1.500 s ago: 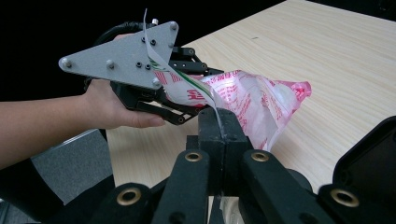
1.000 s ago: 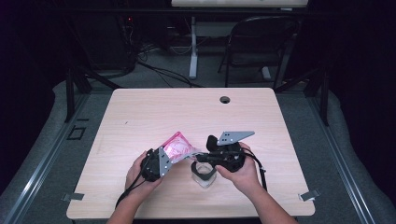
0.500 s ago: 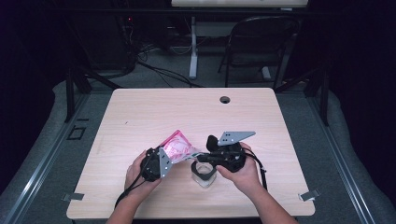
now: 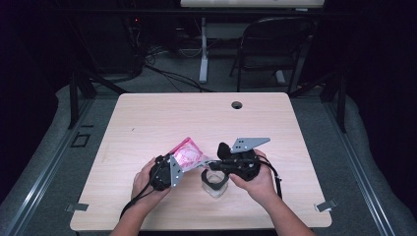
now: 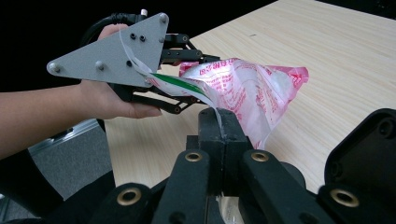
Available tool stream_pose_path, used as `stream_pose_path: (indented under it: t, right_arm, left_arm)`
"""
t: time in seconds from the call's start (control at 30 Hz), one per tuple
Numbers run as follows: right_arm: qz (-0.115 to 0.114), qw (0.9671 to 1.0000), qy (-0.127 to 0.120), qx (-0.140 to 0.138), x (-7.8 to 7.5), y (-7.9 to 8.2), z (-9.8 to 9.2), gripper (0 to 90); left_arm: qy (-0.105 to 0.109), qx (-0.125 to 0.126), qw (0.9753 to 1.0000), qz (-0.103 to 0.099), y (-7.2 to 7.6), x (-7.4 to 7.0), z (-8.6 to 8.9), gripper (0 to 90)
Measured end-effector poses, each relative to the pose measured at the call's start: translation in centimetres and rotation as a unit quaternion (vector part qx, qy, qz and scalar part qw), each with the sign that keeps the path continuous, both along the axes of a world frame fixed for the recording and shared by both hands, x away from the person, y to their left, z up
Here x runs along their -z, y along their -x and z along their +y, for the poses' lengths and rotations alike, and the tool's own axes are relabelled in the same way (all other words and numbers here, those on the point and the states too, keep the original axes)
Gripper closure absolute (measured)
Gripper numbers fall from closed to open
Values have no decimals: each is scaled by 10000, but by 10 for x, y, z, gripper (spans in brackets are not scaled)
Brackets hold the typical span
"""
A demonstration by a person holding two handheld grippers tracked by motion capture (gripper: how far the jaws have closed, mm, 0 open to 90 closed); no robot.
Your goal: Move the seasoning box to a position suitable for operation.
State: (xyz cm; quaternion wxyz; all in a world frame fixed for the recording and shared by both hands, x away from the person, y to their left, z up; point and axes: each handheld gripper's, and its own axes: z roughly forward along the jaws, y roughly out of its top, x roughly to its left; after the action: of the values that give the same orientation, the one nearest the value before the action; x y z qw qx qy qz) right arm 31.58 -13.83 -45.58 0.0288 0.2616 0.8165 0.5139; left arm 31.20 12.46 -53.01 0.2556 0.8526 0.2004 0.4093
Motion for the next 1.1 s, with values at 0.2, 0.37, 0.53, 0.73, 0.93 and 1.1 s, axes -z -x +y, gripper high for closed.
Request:
stream_pose_path:
  t: [0.2,0.37,0.53,0.73,0.93,1.1]
  right_arm:
    - [-13,10000,18,11,-2,0,-4,900]
    - [-6,10000,-21,10,-2,0,-5,900]
    - [-14,10000,-39,5,-3,0,-6,900]
    - [-19,10000,-73,-3,-4,1,-6,900]
    - [-18,10000,-76,21,-4,0,-9,900]
    - [5,9999,-101,37,-4,-1,-11,900]
  left_arm:
    - [-250,175,9995,60,-2,-7,-1,589]
    - [-387,274,9987,174,-3,-13,-1,590]
    - [-493,365,9977,289,-5,-19,-1,590]
    - [-721,399,9964,220,-6,-26,-1,591]
    - [-910,411,9950,102,-8,-31,-3,592]
    - [-997,431,9941,-17,-9,-33,-5,592]
